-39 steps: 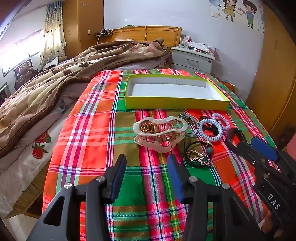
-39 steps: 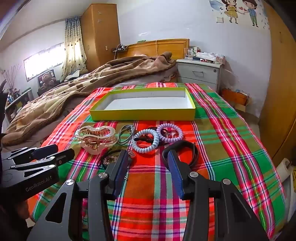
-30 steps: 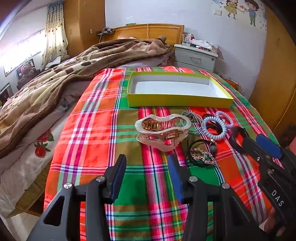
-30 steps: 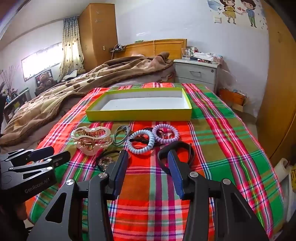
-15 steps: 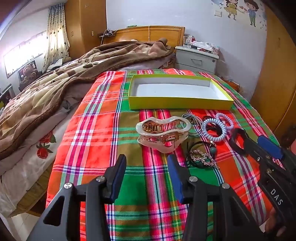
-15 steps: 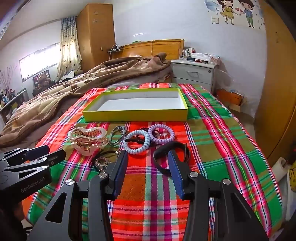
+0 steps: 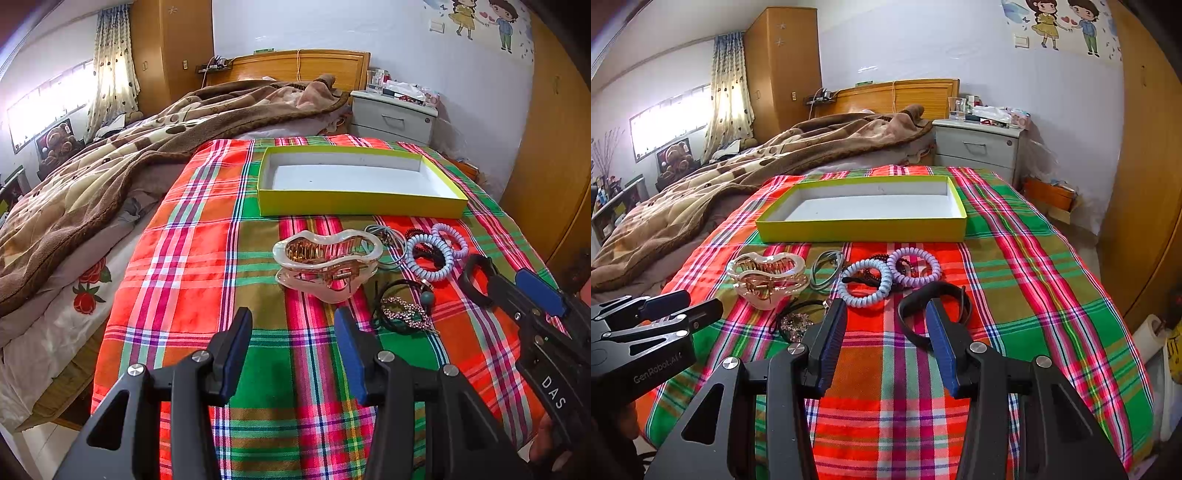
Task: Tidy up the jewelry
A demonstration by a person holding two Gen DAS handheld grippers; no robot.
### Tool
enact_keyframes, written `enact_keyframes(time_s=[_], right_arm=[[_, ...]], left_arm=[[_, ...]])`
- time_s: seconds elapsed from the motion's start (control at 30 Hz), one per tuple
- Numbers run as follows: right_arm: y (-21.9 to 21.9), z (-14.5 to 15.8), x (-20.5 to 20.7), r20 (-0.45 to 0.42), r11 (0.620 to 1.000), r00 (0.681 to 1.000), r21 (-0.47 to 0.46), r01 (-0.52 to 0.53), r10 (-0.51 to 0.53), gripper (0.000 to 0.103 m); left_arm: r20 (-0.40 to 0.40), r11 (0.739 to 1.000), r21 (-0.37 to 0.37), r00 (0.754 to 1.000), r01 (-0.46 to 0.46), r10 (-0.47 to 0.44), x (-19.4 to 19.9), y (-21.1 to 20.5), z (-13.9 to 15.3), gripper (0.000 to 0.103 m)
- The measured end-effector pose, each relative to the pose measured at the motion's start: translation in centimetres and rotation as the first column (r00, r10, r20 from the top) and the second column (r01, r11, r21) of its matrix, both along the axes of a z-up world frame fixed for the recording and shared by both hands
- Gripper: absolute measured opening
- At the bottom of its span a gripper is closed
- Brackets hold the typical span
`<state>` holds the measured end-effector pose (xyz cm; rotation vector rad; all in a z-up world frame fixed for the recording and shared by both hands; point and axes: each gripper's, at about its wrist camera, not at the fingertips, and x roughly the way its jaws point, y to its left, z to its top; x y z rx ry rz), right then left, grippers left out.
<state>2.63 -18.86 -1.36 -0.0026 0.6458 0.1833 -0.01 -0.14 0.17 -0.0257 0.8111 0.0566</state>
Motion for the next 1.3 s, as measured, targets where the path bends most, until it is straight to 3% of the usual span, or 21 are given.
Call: enact_keyframes(time_s=[1.3], right_arm=[[0.10,0.22,0.03,0.003,1.000,1.000,-0.003,0.003,-0.003,0.045]], left_arm=[[0.005,1.000,0.003,1.000,0.008,-0.008,0.09,-0.24,-0.13,0.048]])
